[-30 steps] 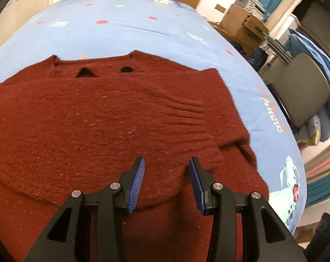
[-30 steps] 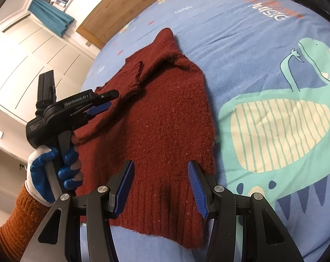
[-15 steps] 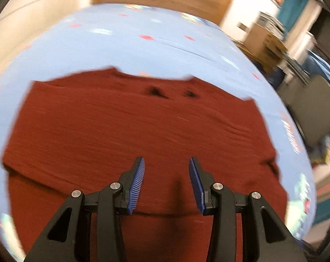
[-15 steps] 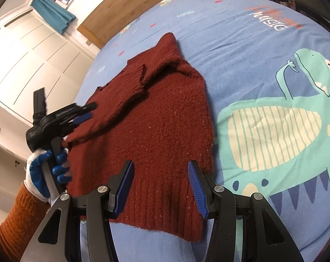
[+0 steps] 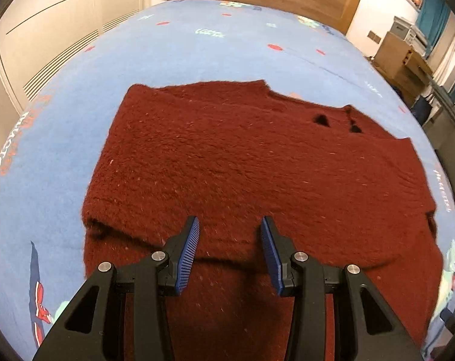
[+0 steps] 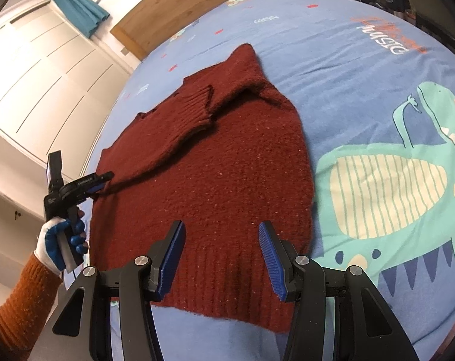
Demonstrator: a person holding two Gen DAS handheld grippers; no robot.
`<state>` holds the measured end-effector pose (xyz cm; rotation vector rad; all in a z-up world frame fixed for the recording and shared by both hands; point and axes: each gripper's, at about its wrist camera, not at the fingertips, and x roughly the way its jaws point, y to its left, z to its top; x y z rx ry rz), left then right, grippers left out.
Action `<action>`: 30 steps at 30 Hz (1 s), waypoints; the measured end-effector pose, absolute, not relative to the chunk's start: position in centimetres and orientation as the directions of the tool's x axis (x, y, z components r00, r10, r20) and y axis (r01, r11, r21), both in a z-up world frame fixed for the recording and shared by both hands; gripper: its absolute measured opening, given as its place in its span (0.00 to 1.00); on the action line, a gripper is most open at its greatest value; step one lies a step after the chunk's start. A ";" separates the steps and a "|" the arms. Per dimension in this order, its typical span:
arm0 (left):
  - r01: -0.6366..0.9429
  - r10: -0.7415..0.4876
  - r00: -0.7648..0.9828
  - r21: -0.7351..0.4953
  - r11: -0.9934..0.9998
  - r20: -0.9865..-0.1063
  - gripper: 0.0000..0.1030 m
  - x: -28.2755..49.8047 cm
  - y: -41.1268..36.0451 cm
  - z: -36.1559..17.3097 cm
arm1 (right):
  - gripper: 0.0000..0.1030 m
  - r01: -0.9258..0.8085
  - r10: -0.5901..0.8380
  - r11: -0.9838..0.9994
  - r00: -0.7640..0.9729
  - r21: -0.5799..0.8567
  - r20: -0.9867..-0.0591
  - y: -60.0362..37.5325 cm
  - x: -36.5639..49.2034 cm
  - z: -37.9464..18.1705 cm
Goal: Fold small clothes
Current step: 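Move the left gripper to the hem edge of the sweater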
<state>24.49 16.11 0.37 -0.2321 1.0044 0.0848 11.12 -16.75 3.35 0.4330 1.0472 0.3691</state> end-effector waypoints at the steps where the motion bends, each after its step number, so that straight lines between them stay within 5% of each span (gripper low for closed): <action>1: -0.176 -0.045 0.541 -0.166 0.970 -0.840 0.36 24.3 16.3 0.6 | 0.50 -0.090 0.485 0.859 0.459 0.505 -0.744 -16.7 11.0 3.6; 17: -0.205 -0.069 0.595 -0.234 0.951 -0.801 0.36 15.8 20.4 5.8 | 0.60 -0.077 0.442 0.876 0.521 0.475 -0.731 -17.4 8.0 6.2; 30: -0.310 -0.026 0.593 -0.258 0.915 -0.805 0.49 7.4 24.1 7.0 | 0.72 -0.099 0.421 0.891 0.540 0.442 -0.729 -17.2 5.0 7.4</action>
